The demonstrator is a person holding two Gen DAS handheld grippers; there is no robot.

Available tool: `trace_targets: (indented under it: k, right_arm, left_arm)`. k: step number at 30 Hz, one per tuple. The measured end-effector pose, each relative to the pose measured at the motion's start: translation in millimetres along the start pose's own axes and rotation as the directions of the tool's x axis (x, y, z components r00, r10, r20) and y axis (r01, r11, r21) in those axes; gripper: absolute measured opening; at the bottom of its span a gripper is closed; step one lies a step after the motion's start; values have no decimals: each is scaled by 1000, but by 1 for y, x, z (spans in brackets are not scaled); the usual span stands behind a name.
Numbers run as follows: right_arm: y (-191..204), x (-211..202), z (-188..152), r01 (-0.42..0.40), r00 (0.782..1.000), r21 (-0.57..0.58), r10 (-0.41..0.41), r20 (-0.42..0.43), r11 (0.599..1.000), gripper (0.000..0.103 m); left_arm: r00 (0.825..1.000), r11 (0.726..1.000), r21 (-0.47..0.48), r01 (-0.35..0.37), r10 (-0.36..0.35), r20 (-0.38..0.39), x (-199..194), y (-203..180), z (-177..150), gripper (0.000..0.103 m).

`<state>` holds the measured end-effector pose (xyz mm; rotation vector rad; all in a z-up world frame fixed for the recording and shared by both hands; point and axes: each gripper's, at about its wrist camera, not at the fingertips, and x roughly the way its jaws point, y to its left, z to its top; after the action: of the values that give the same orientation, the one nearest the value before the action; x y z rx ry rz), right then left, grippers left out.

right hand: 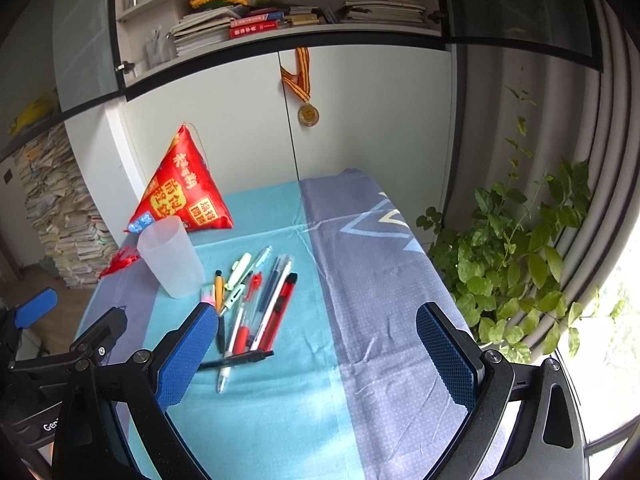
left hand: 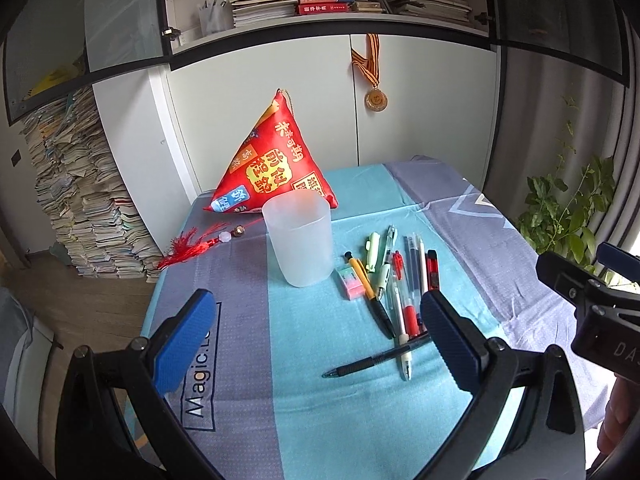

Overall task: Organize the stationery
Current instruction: 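Move both tools toward the pile of pens, then close the left gripper on the black pen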

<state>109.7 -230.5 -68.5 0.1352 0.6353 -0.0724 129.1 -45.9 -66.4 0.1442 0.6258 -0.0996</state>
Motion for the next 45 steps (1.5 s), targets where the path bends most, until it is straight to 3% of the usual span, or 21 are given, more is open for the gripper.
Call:
trace_targets:
  k: [22,28,38,42,45]
  right_arm:
    - [-3,41,12,12,997,1,-12,-75,1000,100]
    - [-9,48,10,26,995,18,-24,-99,999,100]
    - [-21,65,8,54,987,48,-46,-153,997,100]
    - [-24,72,7,49,983,62,-38,-179,997,100]
    - [-27,77,7,62,981,74,-47,-188,995,100]
  left_arm:
    - [995,999,37,24,-20,-98,43,-7,-4,102]
    - [989,990,99,101,-89,-119,51,-13,-13,100]
    - [957,928,270,255,-203,-206,72,-38,-37,63]
    - [930,891,300,341,-274,-244,77,-50,-42,56]
    - [922,868,339,362,-281,-266,82,-63,-46,49]
